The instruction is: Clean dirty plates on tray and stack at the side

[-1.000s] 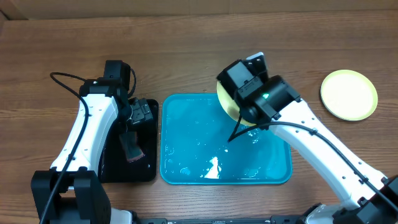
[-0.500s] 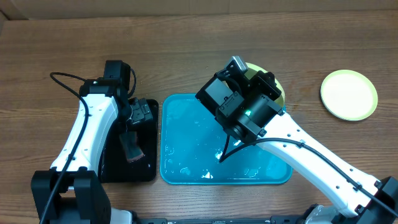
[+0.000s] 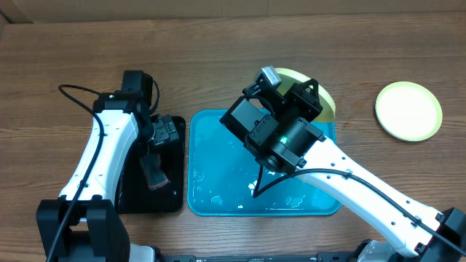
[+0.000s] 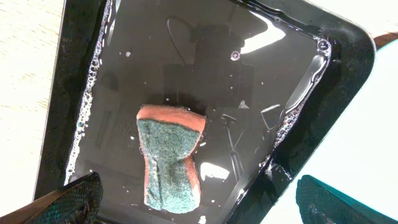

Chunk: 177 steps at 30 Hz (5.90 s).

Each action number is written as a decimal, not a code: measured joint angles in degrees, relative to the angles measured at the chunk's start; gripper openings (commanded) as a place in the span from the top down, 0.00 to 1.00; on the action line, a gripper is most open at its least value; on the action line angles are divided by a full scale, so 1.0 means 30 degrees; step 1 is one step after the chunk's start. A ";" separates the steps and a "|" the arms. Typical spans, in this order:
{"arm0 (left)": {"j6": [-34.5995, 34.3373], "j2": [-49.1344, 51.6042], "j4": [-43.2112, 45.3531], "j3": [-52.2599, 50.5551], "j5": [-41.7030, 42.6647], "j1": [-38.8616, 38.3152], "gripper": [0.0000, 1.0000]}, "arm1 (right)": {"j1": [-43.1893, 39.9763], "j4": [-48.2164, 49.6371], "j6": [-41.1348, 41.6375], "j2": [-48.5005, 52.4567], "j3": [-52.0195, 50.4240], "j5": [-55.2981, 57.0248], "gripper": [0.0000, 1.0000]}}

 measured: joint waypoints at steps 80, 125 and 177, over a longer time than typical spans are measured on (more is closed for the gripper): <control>0.0189 0.0000 -0.0539 0.0000 -0.0080 0.0000 0.00 | -2.8501 0.5923 1.6808 0.5340 -0.3337 -2.6804 0.36; 0.3147 -1.1344 -0.6805 0.7694 -0.2419 -0.2157 0.00 | -1.6203 0.2047 0.1668 -0.5078 0.1377 -2.7299 0.00; 0.3038 -1.8476 -1.1038 0.7970 -0.3359 -0.2171 0.01 | -1.5460 0.0758 0.1093 -0.6535 0.1486 -3.0796 0.00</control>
